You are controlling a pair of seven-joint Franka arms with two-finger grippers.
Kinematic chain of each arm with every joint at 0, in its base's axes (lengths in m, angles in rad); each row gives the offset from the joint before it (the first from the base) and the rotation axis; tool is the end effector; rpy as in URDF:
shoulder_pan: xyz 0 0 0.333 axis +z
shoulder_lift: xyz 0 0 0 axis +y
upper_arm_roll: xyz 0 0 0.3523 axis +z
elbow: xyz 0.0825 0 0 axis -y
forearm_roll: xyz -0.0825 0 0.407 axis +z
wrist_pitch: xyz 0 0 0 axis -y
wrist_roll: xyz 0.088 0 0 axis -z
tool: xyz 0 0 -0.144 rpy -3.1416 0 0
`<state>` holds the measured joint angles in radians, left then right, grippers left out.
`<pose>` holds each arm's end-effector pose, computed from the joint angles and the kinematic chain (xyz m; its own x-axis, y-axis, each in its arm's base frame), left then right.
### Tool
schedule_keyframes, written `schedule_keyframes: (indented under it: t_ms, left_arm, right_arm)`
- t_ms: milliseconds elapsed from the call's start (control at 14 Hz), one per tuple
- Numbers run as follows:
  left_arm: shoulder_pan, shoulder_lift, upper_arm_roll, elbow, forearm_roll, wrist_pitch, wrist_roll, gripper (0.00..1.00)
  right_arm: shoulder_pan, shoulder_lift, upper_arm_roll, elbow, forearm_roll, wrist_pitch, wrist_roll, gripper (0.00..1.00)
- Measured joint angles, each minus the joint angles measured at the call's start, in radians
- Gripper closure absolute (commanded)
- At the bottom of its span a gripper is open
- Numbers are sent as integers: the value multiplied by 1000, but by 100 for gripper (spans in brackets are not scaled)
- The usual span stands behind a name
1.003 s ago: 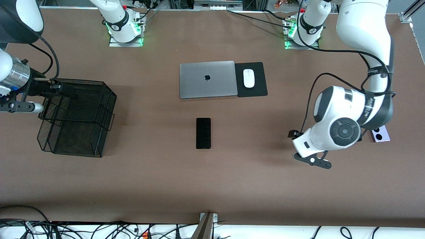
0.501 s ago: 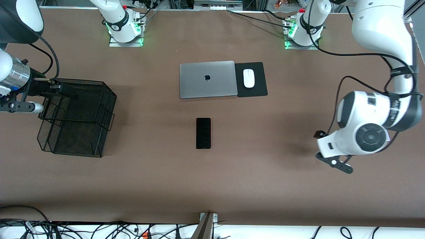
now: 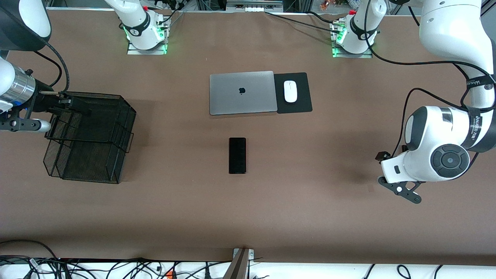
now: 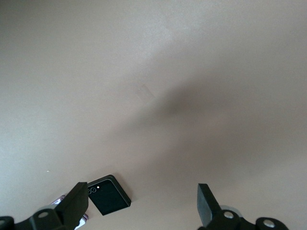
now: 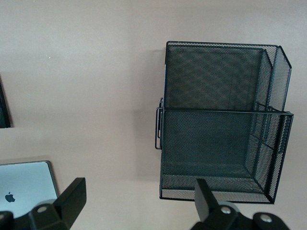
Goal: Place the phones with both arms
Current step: 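Move the left gripper back over the small black flip phone, then grasp the flip phone with the left gripper while the right gripper reaches the black phone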
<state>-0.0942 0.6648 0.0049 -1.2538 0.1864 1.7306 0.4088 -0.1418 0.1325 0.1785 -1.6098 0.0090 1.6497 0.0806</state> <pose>0.7524 -0.0443 0.3425 0.8343 -0.4942 -0.2444 -0.5265 -0.8457 -0.0872 0.6171 0.0182 0.5329 0.9947 -0.0441 -0.0927 -0.0466 -0.9986 -0.0249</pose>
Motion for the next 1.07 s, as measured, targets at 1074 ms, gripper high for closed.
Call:
schedule_keyframes:
  t_ms: [1074]
  left_arm:
    - [232,-83,2,-295,-80,404,106,0]
  right_arm:
    - [0,0,0,0,0,0,0,0]
